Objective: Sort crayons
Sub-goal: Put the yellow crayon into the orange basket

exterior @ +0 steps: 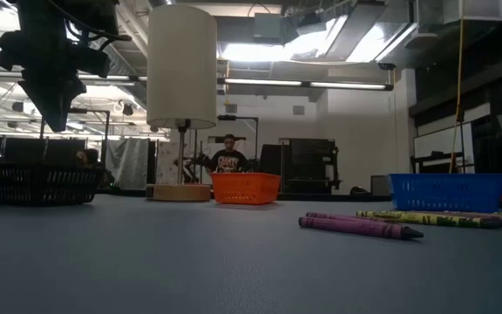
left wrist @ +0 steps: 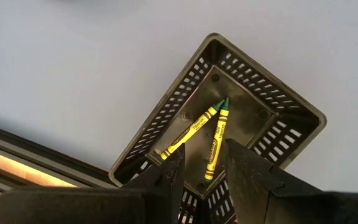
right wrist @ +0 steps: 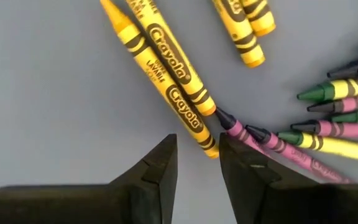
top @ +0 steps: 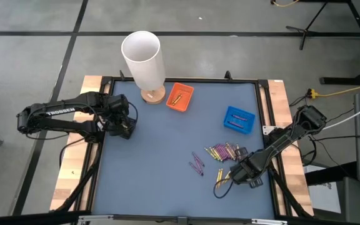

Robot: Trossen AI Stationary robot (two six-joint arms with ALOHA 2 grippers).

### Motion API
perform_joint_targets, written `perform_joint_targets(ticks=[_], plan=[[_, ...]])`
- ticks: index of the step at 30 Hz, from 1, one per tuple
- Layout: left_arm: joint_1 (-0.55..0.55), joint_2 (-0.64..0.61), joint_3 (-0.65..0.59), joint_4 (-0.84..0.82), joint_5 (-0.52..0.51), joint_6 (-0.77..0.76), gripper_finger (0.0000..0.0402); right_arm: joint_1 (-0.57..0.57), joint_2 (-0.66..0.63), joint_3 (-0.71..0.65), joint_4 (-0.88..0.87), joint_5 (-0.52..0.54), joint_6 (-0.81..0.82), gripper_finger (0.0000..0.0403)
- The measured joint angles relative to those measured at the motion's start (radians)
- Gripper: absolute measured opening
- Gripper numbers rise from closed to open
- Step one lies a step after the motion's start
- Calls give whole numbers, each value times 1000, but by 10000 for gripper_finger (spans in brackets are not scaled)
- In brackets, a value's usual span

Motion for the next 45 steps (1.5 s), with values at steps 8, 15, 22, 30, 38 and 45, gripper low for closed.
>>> perform_joint_targets(ticks=[8, 15, 22, 30, 38, 45], plan=[[0, 0, 0, 0, 0, 0, 94, 0, 0, 0, 32, 2, -139, 119], [0, 0, 0, 1, 0, 0, 94, -1, 0, -8, 61, 3, -195, 119], [0, 0, 0, 1, 0, 0, 94, -1, -5, -61, 110, 12, -196, 119], [0, 0, 0, 1, 0, 0, 94, -1, -3, -59, 114, 27, -195, 85], [0, 0, 0, 22, 0, 0, 94, -2, -2, -60, 115, 11, -194, 10], [0, 0, 0, 25, 0, 0, 94, -2, 2, -24, 89, 6, -193, 34]])
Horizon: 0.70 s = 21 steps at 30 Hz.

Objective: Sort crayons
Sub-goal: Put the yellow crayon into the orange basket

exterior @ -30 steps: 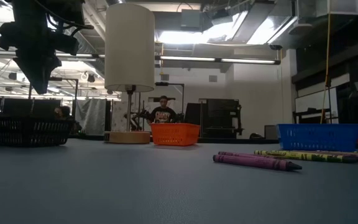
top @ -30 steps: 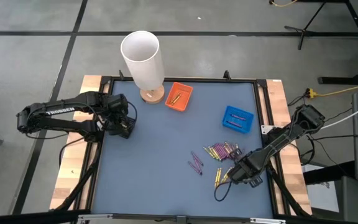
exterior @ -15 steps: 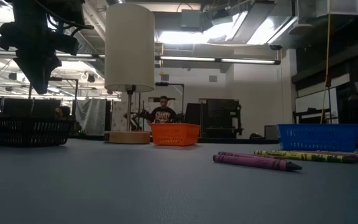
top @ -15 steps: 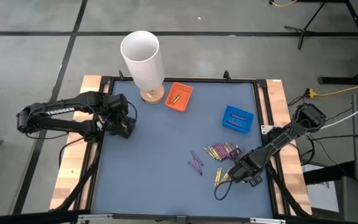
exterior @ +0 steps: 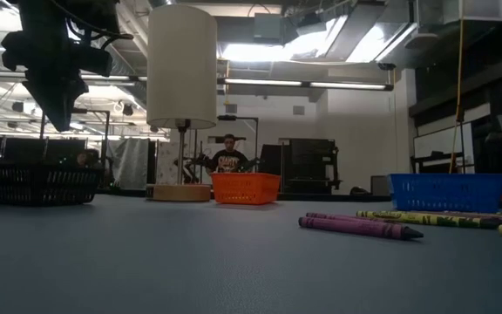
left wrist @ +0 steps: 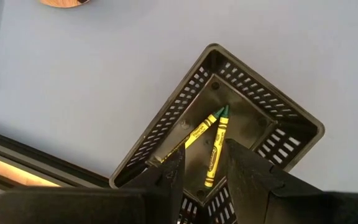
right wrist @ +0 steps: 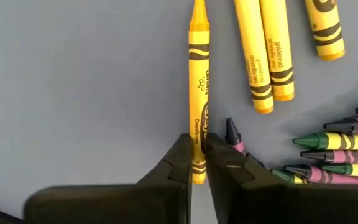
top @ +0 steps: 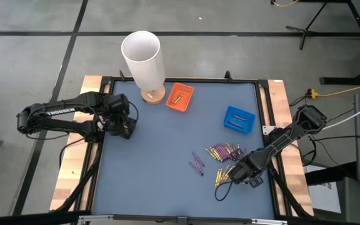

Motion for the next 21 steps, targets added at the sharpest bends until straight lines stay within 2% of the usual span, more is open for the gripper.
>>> perform_joint_targets(ticks=[8, 13, 16, 21], plan=[[0, 0, 0, 62, 5, 0, 94, 1, 3, 79, -19, -13, 0, 25], [0, 0, 0, 164, 58, 0, 94, 1, 1, 128, -22, -1, 0, 18], [0, 0, 0, 239, 84, 0, 94, 1, 1, 157, -25, 52, -2, 23], [-6, 0, 0, 368, 86, 2, 94, -20, 0, 202, -29, 205, -61, 26]])
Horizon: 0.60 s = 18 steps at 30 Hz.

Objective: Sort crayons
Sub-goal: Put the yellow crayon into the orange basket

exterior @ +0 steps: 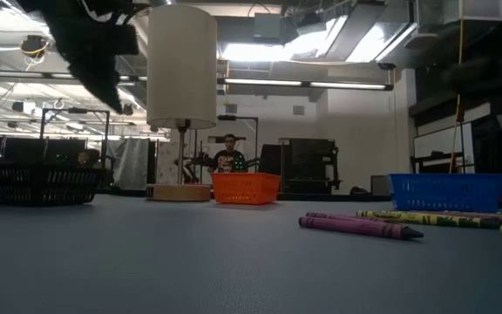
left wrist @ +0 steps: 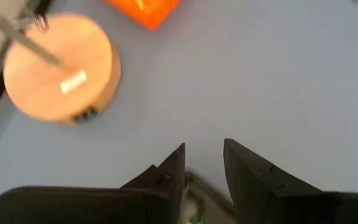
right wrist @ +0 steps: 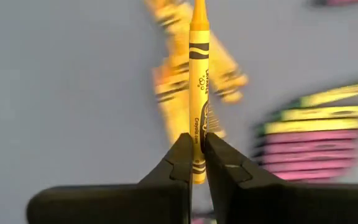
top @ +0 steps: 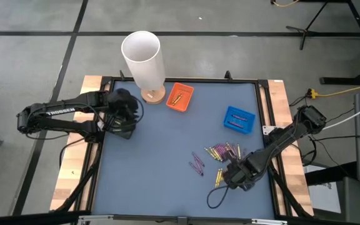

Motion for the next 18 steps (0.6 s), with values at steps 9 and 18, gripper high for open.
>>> perform_joint_targets(ticks=[9, 18], plan=[[-48, 0, 0, 152, 0, 1, 94, -185, -1, 44, 39, 264, -287, 22], [-110, 0, 0, 189, 0, 1, 94, -484, -1, 44, 256, 288, -727, 21]])
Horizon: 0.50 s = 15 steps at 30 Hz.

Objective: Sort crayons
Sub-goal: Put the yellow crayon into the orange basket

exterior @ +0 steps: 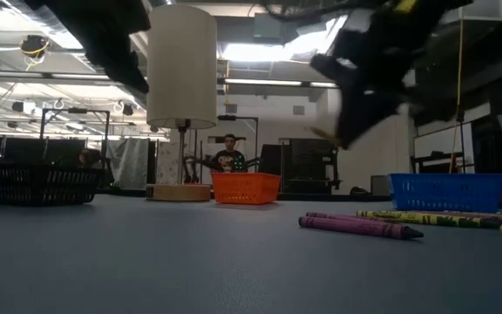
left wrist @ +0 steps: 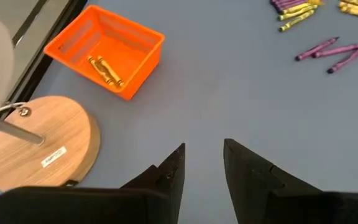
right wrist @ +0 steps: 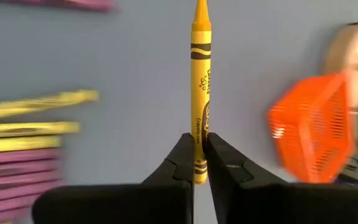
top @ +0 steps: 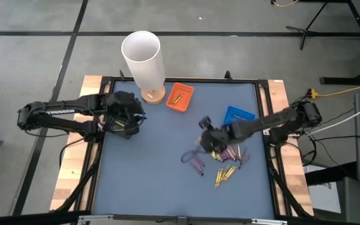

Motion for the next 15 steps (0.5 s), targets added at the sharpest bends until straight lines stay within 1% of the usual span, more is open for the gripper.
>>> perform_joint_targets(ticks=[4, 9, 15], plan=[[-21, 0, 0, 0, -1, 6, 94, -136, 0, 0, 120, -18, -153, 21], [-33, 0, 0, 0, -3, 8, 94, -298, 0, 0, 253, -146, -339, 21], [-33, 0, 0, 4, -4, 8, 94, -452, 38, 1, 412, -230, -470, 21]])
